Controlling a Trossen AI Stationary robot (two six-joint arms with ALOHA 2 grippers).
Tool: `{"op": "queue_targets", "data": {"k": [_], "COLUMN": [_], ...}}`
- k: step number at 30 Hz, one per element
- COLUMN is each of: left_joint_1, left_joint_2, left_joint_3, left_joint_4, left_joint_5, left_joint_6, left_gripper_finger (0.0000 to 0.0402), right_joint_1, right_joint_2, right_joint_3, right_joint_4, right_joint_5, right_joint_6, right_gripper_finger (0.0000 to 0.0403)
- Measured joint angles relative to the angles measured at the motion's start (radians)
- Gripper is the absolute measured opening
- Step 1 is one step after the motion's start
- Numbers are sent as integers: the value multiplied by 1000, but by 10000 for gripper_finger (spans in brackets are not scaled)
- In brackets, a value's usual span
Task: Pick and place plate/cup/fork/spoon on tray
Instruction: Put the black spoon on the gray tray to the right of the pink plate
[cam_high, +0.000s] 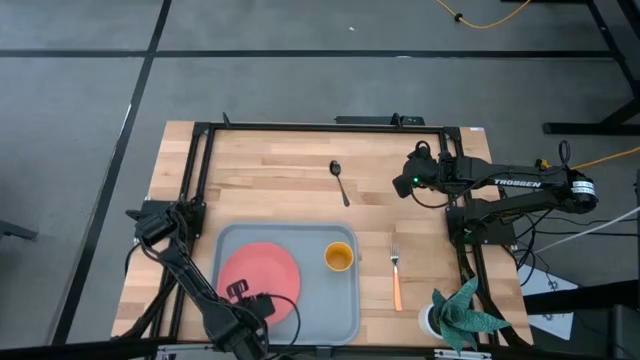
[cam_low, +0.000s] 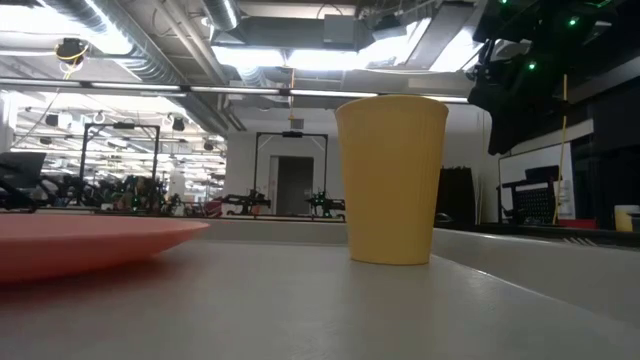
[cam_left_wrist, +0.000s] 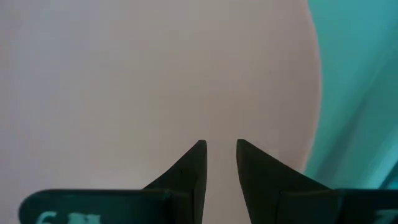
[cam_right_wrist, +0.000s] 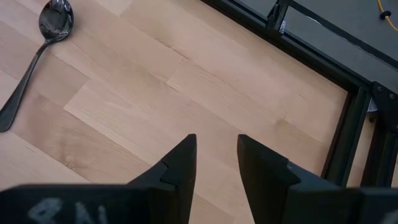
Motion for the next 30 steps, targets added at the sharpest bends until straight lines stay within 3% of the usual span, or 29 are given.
{"op": "queue_targets", "data": {"k": [9, 15, 20, 24, 27, 30], "left_joint_1": [14, 19, 79, 164, 233, 308], "left_joint_2": [0, 0, -60, -169, -294, -438], "left_joint_3": [141, 151, 29, -140, -296, -454], "left_joint_4": [-364, -541, -532, -492, -397, -201], "left_joint_5": [-159, -279, -338, -341, -355, -399], "left_joint_6": [1, -38, -29, -31, -24, 21], "left_gripper_finger": [80, 80, 80, 80, 80, 80], "right_joint_1": [0, 0, 0, 0, 0, 0], "right_joint_2": [0, 0, 0, 0, 0, 0], "right_joint_3": [0, 0, 0, 0, 0, 0], "right_joint_4": [0, 0, 1, 0, -2, -2], "right_joint_5": [-1, -1, 0, -1, -4, -7], "right_joint_6": [3, 4, 19, 27, 26, 27], "right_gripper_finger": [121, 121, 121, 121, 121, 121]}}
